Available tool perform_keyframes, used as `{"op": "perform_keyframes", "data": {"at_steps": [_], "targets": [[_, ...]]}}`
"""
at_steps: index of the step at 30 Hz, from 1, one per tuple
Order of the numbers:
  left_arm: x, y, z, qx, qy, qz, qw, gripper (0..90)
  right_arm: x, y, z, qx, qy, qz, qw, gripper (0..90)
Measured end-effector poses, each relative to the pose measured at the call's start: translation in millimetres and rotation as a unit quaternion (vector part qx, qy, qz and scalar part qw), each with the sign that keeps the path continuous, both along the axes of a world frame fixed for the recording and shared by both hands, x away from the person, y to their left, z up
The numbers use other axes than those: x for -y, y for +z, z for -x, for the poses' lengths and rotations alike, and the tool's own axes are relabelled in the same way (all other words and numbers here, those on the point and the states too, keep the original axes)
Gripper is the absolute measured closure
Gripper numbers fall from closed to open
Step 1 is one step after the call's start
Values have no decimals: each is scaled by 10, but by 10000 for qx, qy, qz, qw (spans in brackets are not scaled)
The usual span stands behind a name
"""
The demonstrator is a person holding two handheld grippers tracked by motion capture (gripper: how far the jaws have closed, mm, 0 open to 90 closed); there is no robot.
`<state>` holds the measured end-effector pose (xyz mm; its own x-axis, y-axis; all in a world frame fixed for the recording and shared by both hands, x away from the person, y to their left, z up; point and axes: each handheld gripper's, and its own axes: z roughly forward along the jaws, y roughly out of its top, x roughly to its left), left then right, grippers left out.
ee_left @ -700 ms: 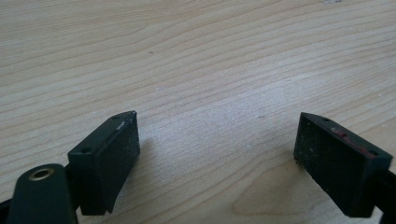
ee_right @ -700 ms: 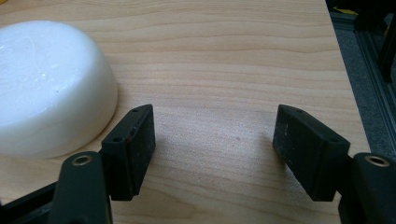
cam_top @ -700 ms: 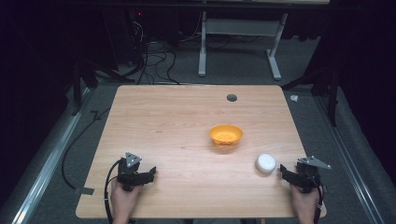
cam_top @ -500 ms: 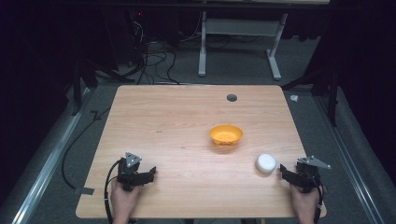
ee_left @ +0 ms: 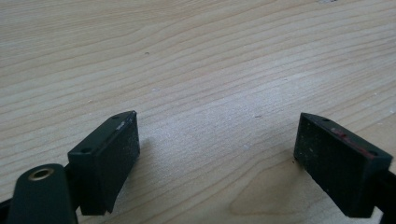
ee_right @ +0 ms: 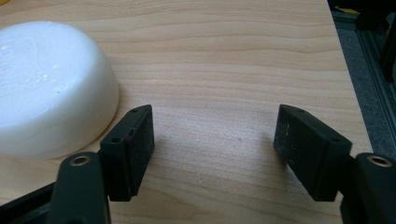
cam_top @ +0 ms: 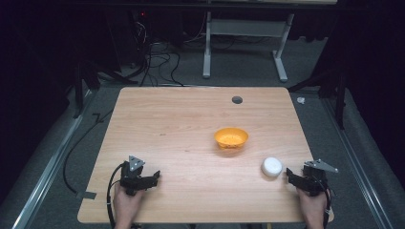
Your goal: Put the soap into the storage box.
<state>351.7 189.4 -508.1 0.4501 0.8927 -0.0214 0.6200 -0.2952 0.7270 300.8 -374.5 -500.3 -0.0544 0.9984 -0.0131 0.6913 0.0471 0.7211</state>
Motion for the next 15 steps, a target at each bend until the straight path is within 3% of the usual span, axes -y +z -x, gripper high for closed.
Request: {"op": "perform_keyframes", "data": {"at_steps": [10,15], "targets": [[4,1,-1,0,23,-10,10000,147,32,7,19,-11,-22,-146,9999,266],[6,1,-5,-4,32,-19,10000,144,106,44,87,129,-9,-222,9997,266]]}}
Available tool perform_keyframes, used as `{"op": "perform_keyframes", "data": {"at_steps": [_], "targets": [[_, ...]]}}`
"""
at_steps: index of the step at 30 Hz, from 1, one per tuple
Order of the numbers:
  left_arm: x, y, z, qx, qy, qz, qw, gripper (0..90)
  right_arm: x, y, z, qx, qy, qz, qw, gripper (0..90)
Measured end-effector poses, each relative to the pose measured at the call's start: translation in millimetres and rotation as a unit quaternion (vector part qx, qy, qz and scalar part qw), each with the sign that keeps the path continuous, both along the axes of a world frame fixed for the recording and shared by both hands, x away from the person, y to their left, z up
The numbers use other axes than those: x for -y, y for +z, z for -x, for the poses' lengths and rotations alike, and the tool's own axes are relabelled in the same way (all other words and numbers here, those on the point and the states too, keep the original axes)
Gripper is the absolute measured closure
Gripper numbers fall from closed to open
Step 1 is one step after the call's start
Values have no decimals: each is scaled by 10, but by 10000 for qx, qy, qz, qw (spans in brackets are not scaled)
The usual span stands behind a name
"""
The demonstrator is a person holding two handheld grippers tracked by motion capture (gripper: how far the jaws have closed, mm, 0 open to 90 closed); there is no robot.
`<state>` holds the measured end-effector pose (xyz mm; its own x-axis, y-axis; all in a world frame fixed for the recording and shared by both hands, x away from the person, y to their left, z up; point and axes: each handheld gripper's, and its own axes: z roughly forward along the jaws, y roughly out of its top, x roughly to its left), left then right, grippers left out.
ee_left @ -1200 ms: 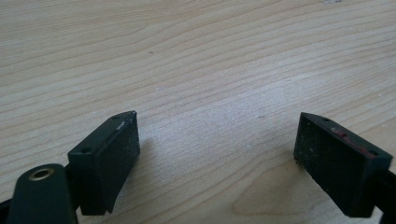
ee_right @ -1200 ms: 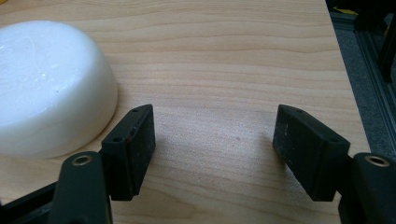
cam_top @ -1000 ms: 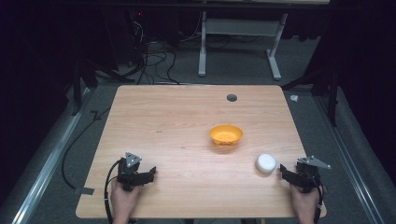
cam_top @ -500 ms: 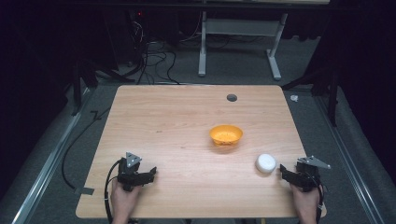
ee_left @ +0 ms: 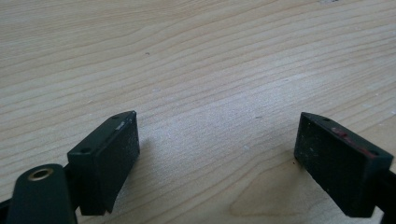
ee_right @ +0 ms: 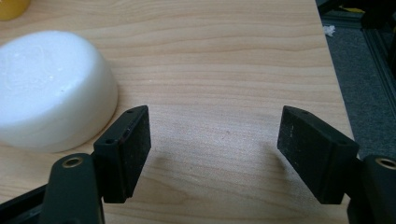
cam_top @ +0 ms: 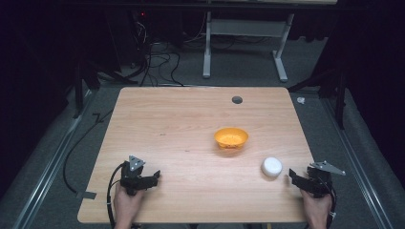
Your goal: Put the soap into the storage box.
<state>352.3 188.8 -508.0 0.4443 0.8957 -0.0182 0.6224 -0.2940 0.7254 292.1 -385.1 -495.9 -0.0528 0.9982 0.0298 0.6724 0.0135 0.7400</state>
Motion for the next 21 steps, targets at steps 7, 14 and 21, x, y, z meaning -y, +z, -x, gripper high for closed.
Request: {"op": "perform_keyframes", "data": {"at_steps": [7,14,21], "targets": [[0,0,0,0,-1,-1,10000,143,-28,123,112,156,67,3,9999,266],[0,0,1,0,0,-2,10000,143,-84,197,227,286,198,-18,9994,266],[0,0,1,1,2,-1,10000,144,-175,233,302,312,373,-38,9988,252]]}}
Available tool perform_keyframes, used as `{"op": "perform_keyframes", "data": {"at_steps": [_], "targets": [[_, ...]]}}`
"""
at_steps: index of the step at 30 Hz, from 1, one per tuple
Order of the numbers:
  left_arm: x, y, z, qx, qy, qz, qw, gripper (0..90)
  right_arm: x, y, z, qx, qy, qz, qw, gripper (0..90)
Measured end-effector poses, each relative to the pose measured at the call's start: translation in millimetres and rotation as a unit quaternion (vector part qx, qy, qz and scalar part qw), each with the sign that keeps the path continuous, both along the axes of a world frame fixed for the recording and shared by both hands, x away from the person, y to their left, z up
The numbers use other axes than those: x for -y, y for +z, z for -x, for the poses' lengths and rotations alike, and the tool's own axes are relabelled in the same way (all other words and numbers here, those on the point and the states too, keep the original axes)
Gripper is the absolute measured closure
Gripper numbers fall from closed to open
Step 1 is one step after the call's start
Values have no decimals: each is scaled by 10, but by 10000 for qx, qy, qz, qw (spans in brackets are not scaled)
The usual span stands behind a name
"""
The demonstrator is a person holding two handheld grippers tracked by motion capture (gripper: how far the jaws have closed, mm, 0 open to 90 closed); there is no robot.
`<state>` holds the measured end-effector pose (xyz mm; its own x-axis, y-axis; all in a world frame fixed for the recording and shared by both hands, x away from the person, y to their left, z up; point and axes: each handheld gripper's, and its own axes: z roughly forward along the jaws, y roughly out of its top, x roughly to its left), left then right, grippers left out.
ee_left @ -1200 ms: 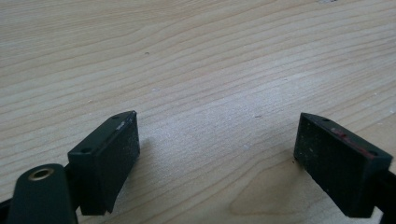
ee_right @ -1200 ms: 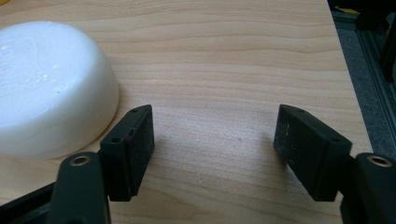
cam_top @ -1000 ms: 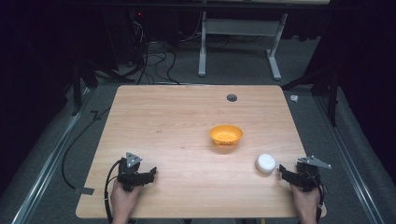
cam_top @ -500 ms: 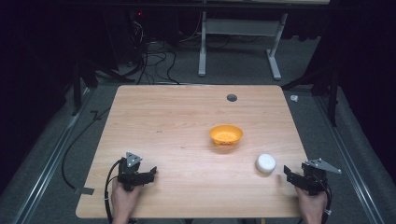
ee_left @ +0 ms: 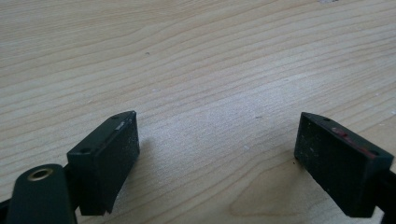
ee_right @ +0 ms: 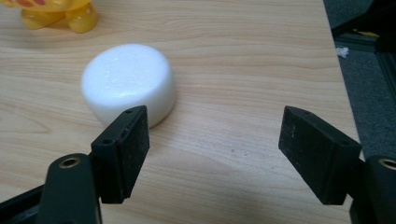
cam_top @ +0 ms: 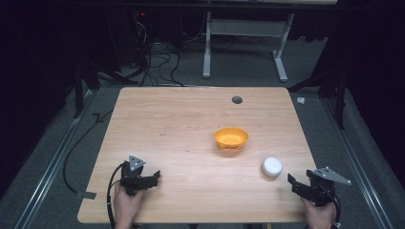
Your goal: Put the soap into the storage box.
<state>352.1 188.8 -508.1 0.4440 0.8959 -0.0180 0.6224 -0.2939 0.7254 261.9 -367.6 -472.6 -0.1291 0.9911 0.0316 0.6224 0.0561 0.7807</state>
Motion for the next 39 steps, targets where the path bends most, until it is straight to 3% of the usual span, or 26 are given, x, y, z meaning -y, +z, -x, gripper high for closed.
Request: {"op": "perform_keyframes", "data": {"at_steps": [9,13,25,34,39], "targets": [[0,1,0,-4,0,-5,10000,144,-176,34,7,42,151,-23,9999,215],[0,1,0,-4,-2,-4,10000,144,-279,61,-54,62,273,4,9996,201],[-2,1,3,-3,-11,-9,10000,145,-488,52,-291,-160,514,113,9985,151],[-2,1,5,-1,-25,-2,10000,145,-606,28,-435,-247,644,247,9973,139],[0,1,6,-4,-20,5,10000,145,-617,-18,-509,-265,749,193,9967,125]]}}
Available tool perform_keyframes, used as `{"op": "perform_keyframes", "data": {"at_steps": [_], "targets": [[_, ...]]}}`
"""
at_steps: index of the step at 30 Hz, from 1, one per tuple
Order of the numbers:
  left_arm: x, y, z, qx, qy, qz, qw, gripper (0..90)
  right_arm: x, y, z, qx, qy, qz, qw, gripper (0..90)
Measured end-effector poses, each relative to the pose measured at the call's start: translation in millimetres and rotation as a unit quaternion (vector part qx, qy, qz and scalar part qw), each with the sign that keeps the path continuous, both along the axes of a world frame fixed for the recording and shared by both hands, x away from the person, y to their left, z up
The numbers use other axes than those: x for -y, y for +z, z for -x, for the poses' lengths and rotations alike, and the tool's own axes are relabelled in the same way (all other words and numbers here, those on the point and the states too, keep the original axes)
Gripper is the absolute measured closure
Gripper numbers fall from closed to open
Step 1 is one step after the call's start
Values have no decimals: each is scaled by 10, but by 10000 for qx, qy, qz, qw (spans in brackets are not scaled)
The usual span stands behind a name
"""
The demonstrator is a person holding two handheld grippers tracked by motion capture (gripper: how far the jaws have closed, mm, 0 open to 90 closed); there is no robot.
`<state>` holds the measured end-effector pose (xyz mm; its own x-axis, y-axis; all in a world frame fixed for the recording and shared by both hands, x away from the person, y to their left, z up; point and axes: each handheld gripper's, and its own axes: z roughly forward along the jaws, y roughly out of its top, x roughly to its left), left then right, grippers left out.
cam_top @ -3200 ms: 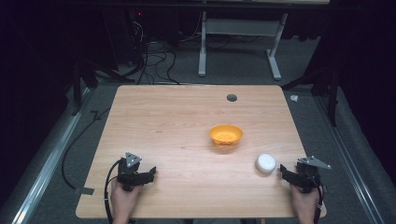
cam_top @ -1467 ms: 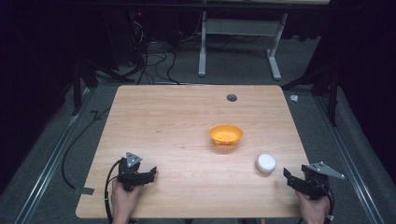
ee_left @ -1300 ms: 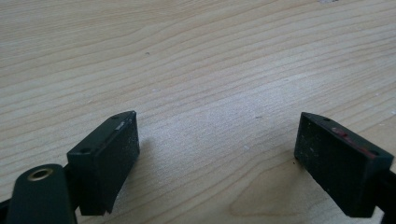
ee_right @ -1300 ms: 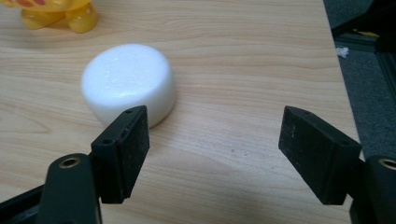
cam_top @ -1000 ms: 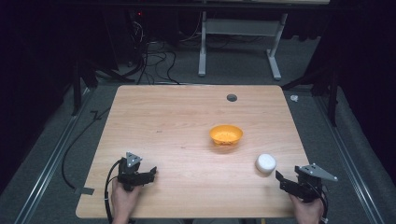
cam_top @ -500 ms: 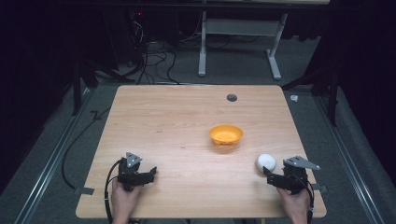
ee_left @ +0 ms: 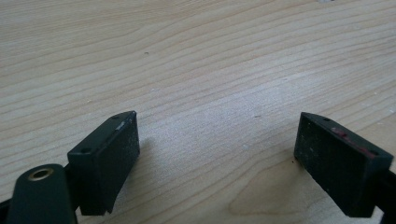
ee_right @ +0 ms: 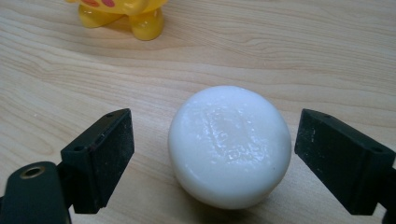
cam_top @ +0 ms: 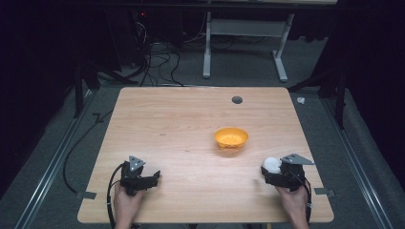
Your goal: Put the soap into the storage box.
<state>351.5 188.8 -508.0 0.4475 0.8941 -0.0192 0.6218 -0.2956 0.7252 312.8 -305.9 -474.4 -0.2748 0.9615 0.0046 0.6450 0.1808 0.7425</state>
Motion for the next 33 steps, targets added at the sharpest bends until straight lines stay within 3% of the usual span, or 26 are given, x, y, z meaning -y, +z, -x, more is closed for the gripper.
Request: {"op": "perform_keyframes", "data": {"at_steps": [8,21,24,33], "targets": [[-1,0,0,0,-4,1,10000,145,9,-94,-103,-219,-154,85,9996,126],[-1,1,0,-7,-6,-3,10000,145,-27,-176,-191,-495,-89,213,9985,205],[-1,1,0,-8,-6,-2,10000,145,-32,-187,-198,-473,-81,272,9985,244],[-1,0,0,1,-3,4,10000,145,-25,-182,-205,-500,-8,247,9984,250]]}}
